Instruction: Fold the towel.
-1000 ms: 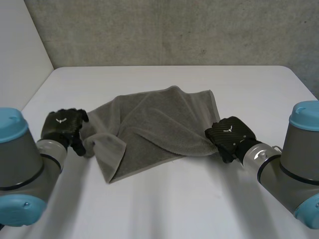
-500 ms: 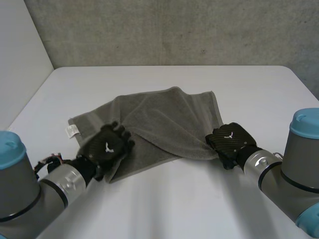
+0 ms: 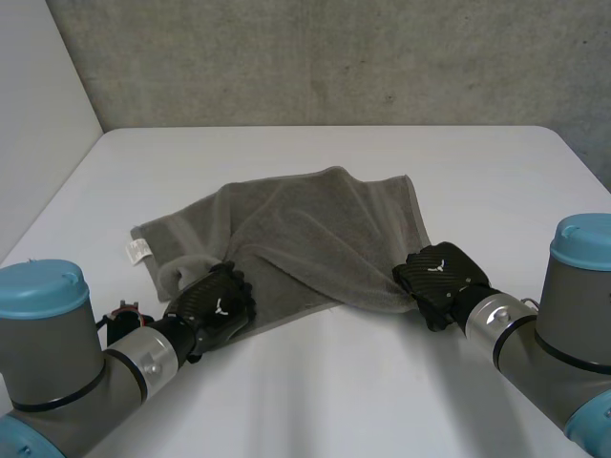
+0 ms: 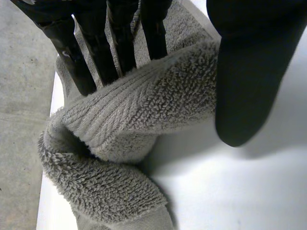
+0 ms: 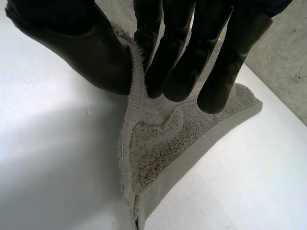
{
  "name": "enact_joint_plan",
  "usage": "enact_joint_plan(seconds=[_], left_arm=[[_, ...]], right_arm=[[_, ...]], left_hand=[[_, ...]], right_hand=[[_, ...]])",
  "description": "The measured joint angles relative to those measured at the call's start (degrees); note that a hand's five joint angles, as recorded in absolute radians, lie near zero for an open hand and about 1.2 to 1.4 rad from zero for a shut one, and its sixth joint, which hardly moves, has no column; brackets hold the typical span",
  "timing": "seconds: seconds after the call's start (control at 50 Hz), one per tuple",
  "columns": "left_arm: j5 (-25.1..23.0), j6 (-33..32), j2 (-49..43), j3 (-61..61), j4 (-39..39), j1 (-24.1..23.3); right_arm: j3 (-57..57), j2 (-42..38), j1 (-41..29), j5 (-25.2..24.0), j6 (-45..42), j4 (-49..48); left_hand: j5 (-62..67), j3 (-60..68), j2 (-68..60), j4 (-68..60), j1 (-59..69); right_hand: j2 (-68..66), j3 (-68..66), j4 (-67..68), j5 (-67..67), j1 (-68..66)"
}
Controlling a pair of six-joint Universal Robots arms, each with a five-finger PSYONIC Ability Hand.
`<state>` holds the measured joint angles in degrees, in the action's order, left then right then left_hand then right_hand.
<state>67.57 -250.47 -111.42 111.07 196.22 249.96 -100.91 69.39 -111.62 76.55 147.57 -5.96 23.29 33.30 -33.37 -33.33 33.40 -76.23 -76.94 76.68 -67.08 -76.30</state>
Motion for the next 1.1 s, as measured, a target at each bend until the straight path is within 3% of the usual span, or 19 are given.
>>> enact_joint_plan(seconds=[0.1, 0.28, 0.5, 0.64, 0.76, 0.86, 0.94, 1.1], left_arm=[[0.53, -0.92, 0.46, -0.69, 0.54, 0.25], [3.38, 1.56, 4.92, -1.21, 4.15, 2.50], [5.70, 19.57, 10.85, 1.88, 7.62, 8.02], [5.87, 28.73, 10.92, 3.33, 7.20, 11.10], [5.57, 29.62, 10.01, 4.00, 6.87, 11.63], [5.38, 29.22, 10.00, 4.23, 6.68, 11.64], [5.44, 29.10, 10.74, 4.06, 6.66, 11.55], [6.17, 31.06, 20.77, 2.37, 6.83, 11.12]], right_arm=[[0.08, -0.04, 0.00, 0.19, 0.00, -0.05], [0.65, 0.39, 0.36, 0.88, 0.23, -0.12], [1.00, 0.96, 1.89, 1.17, 0.61, -0.07], [0.99, 0.76, 1.72, 1.10, 0.65, 0.03], [0.98, 0.73, 1.52, 1.06, 0.75, 0.20], [1.10, 0.89, 1.72, 1.05, 0.79, 0.36], [1.53, 1.71, 2.02, 1.09, 0.80, 0.59], [5.77, 10.98, 3.32, 1.11, 0.91, 4.68]], left_hand=[[18.92, 19.00, -18.97, -19.07, 18.77], [24.53, 24.62, -24.62, -24.63, 24.40], [22.86, 22.71, -22.65, -22.67, 22.67], [11.40, 11.49, -11.37, -11.38, 11.18], [10.22, 10.19, -10.47, -10.18, 10.43], [29.70, 29.86, -30.32, -29.92, 29.91], [33.58, 34.52, -34.58, -34.58, 32.96], [35.12, 36.13, -36.09, -36.23, 34.15]], right_hand=[[0.00, 0.00, 0.00, 0.00, 0.00], [0.00, 0.00, 0.00, 0.00, 0.00], [0.00, 0.00, 0.00, 0.00, 0.00], [0.00, 0.00, 0.00, 0.00, 0.00], [0.00, 0.00, 0.00, 0.00, 0.00], [0.00, 0.00, 0.00, 0.00, 0.00], [0.00, 0.00, 0.00, 0.00, 0.00], [0.00, 0.00, 0.00, 0.00, 0.00]])
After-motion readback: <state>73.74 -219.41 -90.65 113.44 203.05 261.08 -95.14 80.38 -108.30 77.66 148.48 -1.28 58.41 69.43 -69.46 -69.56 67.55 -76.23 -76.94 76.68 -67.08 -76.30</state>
